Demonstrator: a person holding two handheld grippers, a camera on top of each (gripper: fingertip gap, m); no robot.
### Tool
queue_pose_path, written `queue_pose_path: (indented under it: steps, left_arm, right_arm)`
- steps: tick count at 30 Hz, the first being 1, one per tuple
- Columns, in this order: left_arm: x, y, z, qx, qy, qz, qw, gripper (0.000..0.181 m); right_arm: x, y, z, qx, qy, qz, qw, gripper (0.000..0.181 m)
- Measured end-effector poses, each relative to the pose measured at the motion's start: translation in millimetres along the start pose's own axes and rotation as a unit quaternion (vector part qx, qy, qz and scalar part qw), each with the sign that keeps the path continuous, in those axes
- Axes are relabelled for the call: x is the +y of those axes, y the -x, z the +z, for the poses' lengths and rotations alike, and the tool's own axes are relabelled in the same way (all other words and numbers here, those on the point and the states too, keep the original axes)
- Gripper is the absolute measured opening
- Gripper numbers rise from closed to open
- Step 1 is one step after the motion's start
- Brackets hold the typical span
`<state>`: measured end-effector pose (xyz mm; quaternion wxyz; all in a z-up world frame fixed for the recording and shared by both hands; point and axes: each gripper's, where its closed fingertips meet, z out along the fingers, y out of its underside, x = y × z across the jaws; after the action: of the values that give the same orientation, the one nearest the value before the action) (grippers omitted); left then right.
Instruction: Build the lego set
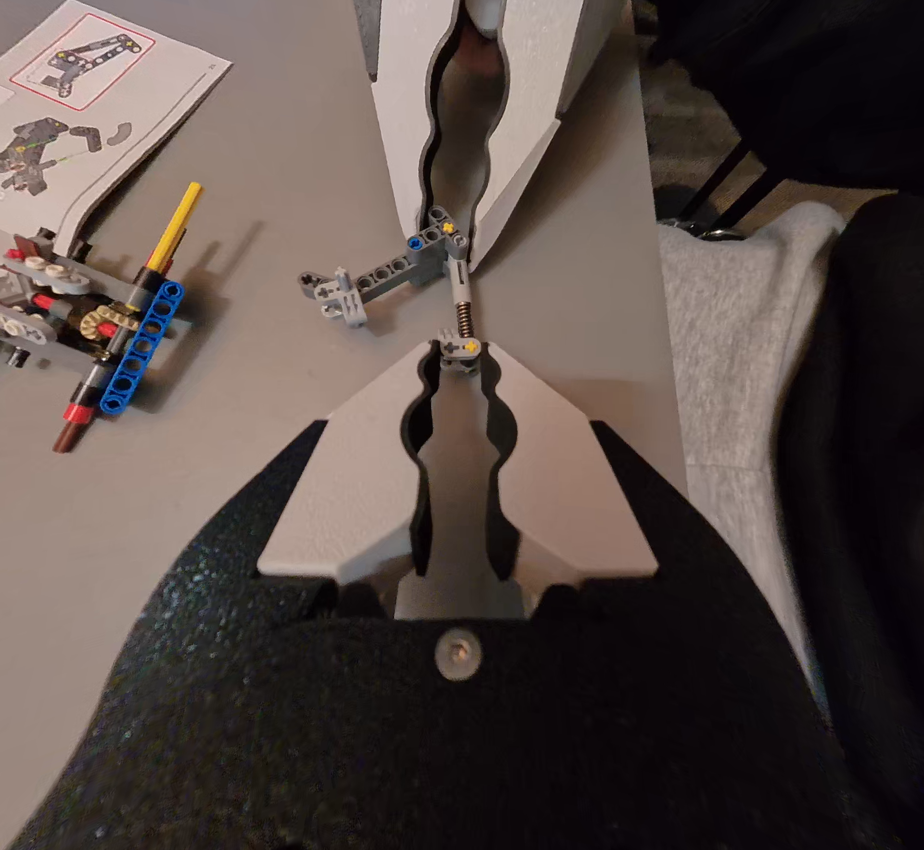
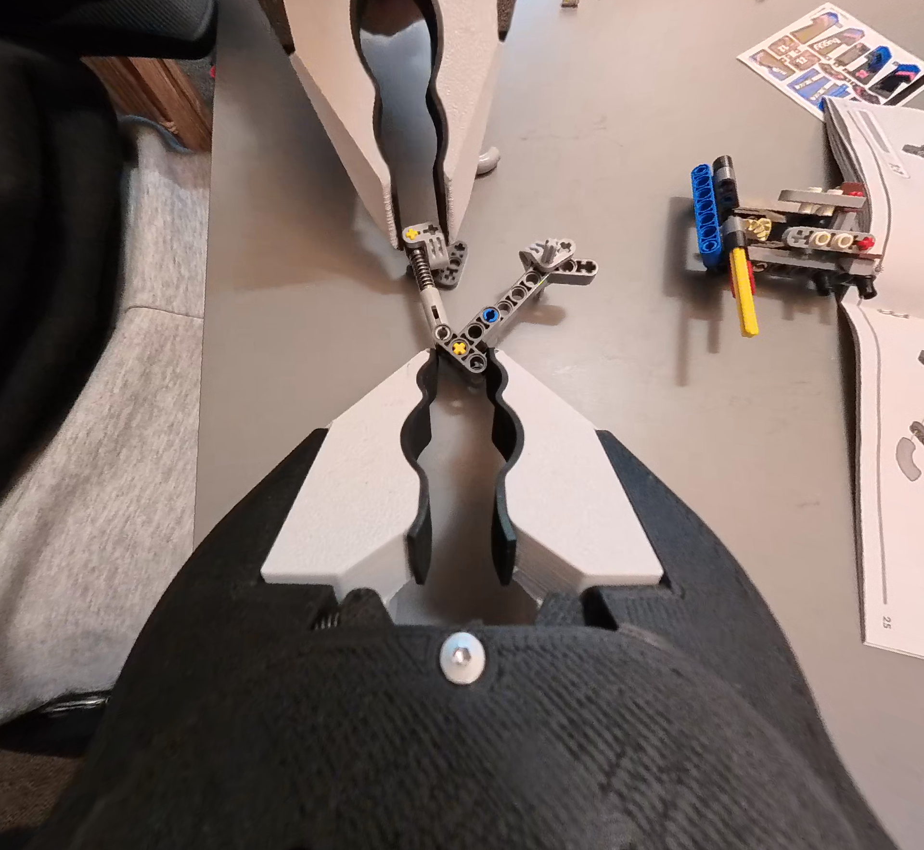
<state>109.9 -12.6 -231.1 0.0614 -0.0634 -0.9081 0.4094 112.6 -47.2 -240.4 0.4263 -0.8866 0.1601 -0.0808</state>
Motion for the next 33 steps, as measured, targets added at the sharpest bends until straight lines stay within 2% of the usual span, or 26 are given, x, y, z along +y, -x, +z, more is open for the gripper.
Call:
queue_pose_path:
  steps: [8,16,26,33]
  left_arm:
    - [0.4,-0.4,-0.9,0.015,-0.038,-0.030,0.999,0.012]
    - [-0.4,1.1,-0.5,0.017,-0.049,0.019,0.998,0.012]
    - [-7.0,-1.9,-5.4,0.066,-0.077,0.056,0.993,0.012]
    - [-1.3,-1.7,0.9,0.084,-0.049,0.071,0.993,0.013]
  right_arm:
    - [-2.7,-1.6,0.1,0.005,-0.006,-0.003,1.000,0.017]
    - [-3.4,0.3,-2.0,0.002,-0.012,-0.006,1.000,0.017]
    - [-8.8,7.0,-8.6,-0.012,-0.029,-0.012,0.999,0.017]
    - [-3.9,9.4,-7.5,-0.017,-0.015,-0.021,1.000,0.017]
